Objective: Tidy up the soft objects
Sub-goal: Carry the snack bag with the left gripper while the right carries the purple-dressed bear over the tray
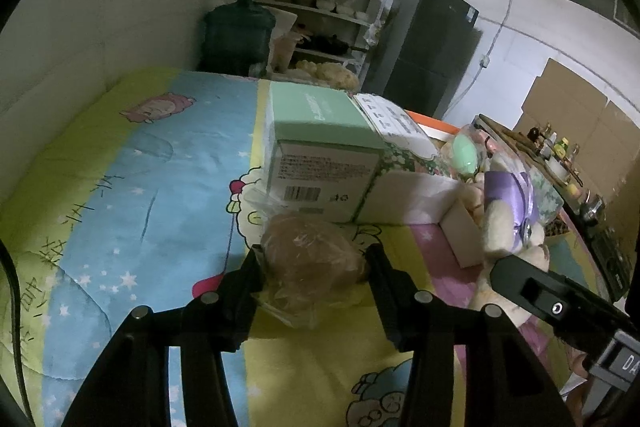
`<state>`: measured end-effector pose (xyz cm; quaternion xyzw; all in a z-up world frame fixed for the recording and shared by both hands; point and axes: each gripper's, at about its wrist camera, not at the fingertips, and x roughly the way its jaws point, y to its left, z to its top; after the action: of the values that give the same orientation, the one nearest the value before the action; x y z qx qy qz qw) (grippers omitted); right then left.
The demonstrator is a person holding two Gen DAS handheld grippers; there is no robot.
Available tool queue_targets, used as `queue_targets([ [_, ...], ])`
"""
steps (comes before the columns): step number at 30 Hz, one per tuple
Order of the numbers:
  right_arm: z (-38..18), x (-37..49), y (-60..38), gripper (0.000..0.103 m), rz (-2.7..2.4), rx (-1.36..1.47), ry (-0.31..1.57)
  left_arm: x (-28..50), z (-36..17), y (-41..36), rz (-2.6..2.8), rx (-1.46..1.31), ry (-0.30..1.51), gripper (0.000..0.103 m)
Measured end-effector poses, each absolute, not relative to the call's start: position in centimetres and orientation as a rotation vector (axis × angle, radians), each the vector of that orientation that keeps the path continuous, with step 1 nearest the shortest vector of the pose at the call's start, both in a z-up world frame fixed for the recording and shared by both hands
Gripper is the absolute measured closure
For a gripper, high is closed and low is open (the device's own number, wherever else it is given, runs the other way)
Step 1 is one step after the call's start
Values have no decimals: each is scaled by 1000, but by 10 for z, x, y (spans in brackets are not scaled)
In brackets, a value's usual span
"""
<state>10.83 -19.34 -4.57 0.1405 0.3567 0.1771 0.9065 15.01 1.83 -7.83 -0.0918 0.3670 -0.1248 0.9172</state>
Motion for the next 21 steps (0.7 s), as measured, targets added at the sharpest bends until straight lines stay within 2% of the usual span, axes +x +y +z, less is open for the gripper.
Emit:
queue_targets([
  [21,-27,87,-213,56,345,286,670,128,-31,-10,-300,-151,650,52],
])
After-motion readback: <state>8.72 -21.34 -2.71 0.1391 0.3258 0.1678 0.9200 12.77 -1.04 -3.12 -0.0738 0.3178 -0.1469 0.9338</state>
